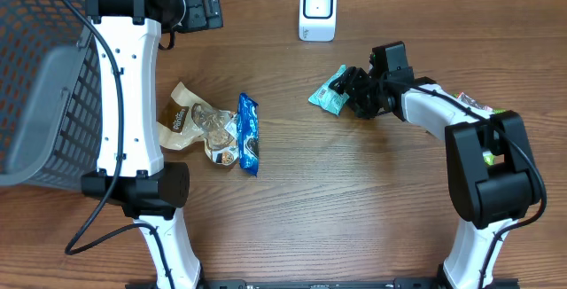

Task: Scan the item barcode
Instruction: 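Raise the wipes pack and hold it at the scanner window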

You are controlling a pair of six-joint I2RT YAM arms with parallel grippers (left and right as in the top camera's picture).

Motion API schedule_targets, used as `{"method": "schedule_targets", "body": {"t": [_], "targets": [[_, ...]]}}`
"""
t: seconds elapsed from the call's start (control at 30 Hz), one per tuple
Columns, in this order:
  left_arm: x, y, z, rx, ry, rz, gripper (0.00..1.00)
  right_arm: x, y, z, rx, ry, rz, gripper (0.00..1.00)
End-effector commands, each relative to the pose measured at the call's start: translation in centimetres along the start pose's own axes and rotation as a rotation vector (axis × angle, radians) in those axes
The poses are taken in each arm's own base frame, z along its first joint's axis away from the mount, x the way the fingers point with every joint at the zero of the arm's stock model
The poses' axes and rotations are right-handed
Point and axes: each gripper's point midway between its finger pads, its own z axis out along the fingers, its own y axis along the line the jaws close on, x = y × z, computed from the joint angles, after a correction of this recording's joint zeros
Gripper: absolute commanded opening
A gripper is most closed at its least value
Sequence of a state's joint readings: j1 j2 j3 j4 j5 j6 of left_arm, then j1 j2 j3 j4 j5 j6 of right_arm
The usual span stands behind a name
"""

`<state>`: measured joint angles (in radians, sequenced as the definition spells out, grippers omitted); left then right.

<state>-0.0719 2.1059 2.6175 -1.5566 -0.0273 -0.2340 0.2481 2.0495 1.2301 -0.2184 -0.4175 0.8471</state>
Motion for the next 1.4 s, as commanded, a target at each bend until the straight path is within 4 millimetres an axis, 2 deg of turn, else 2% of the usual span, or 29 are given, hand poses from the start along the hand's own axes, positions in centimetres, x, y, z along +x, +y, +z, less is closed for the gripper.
{"method": "schedule_targets", "body": {"t": [0.0, 0.1, 0.3, 0.37, 0.43, 0.6, 0.77, 0.9, 1.07, 1.23, 1.37], "targets": [[-0.2, 0.0, -0.3, -0.003, -0.01, 0.002, 1.0, 0.0, -3.6, 1.9, 0.081, -0.004, 0.057, 0.64], [-0.2, 0.0, -0.3, -0.003, -0.01, 0.002, 1.0, -0.2, -4.3, 2.3, 0.104, -0.021, 0.058, 0.58], [-0.2, 0.0, -0.3, -0.003, -0.01, 0.002, 1.0, -0.2, -4.2, 2.2, 0.101, -0.017, 0.02, 0.27], [-0.2, 0.0, -0.3, -0.003, -0.01, 0.001, 1.0, -0.2, -3.7, 2.2, 0.083, -0.006, -0.016, 0.16], [-0.2, 0.1, -0.3, -0.004, -0.01, 0.002, 1.0, -0.2, -2.9, 1.9, 0.062, 0.004, -0.066, 0.1], [-0.2, 0.0, -0.3, -0.003, -0.01, 0.002, 1.0, -1.6, -1.1, -0.5, 0.101, -0.046, -0.16, 0.05], [-0.2, 0.1, -0.3, -0.004, -0.01, 0.001, 1.0, -4.5, 1.9, -5.1, 0.244, -0.219, -0.365, 0.04], [-0.2, 0.1, -0.3, -0.004, -0.01, 0.001, 1.0, -7.2, 5.2, -9.1, 0.404, -0.444, -0.533, 0.04], [-0.2, 0.0, -0.3, -0.003, -0.01, 0.001, 1.0, -9.6, 10.5, -12.5, 0.556, -0.76, -0.742, 0.04], [-0.2, 0.0, -0.3, -0.003, -0.01, 0.001, 1.0, -10.5, 15.8, -14.2, 0.617, -0.977, -0.96, 0.04], [-0.2, 0.1, -0.3, -0.004, -0.01, 0.002, 1.0, -11.3, 18.0, -14.2, 0.643, -1.058, -1.102, 0.04]]}}
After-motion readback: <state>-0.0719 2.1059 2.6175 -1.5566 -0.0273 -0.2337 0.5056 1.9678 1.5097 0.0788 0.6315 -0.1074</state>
